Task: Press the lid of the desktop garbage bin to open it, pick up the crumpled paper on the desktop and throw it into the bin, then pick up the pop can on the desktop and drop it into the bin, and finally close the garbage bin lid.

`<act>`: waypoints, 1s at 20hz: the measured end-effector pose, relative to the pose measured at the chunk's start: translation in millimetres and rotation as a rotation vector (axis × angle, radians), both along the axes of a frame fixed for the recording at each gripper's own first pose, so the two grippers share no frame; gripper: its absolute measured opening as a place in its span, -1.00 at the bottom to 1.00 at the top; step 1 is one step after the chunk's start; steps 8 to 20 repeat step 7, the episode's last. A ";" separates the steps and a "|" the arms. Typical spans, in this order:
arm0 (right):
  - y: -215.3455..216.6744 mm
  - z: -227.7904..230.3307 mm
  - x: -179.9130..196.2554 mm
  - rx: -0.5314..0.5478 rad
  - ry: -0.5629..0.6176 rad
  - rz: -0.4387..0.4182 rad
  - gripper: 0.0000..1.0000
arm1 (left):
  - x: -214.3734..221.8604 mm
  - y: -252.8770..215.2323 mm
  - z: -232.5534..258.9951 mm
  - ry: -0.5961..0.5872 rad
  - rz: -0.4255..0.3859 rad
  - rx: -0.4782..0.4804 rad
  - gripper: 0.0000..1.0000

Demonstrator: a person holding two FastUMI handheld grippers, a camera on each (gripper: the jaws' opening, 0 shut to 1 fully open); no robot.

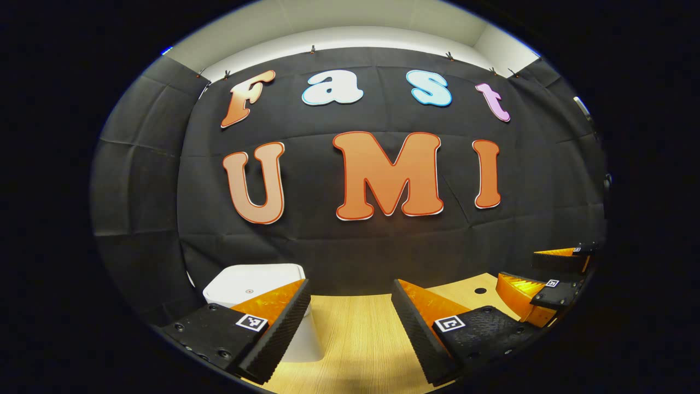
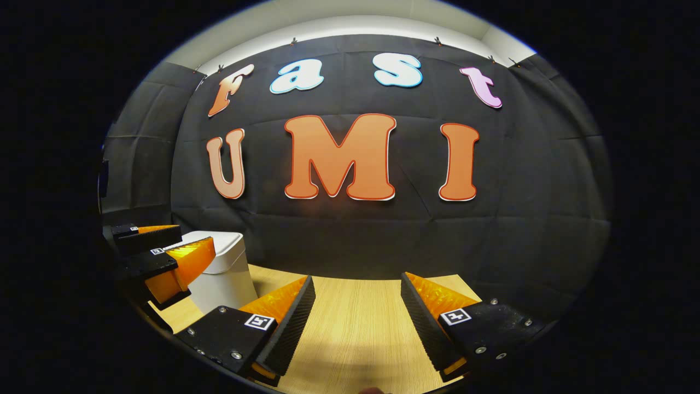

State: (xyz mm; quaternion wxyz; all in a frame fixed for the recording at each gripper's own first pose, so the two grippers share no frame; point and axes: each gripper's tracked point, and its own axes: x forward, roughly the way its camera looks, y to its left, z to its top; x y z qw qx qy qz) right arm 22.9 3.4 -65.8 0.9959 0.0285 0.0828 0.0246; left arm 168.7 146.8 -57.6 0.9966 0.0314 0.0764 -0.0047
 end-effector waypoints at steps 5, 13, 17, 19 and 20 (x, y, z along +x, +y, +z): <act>-1.4 0.4 -1.0 -0.003 -0.005 -0.008 0.88 | 0.9 3.3 0.7 -0.005 0.010 0.011 0.89; -2.2 1.1 -0.3 0.001 -0.005 -0.009 0.88 | 0.0 4.3 -1.1 0.001 0.010 0.013 0.89; -2.2 1.1 -0.3 0.001 -0.005 -0.009 0.88 | 0.0 4.3 -1.1 0.001 0.010 0.013 0.89; -2.2 1.1 -0.3 0.001 -0.005 -0.009 0.88 | 0.0 4.3 -1.1 0.001 0.010 0.013 0.89; -2.2 1.1 -0.3 0.001 -0.005 -0.009 0.88 | 0.0 4.3 -1.1 0.001 0.010 0.013 0.89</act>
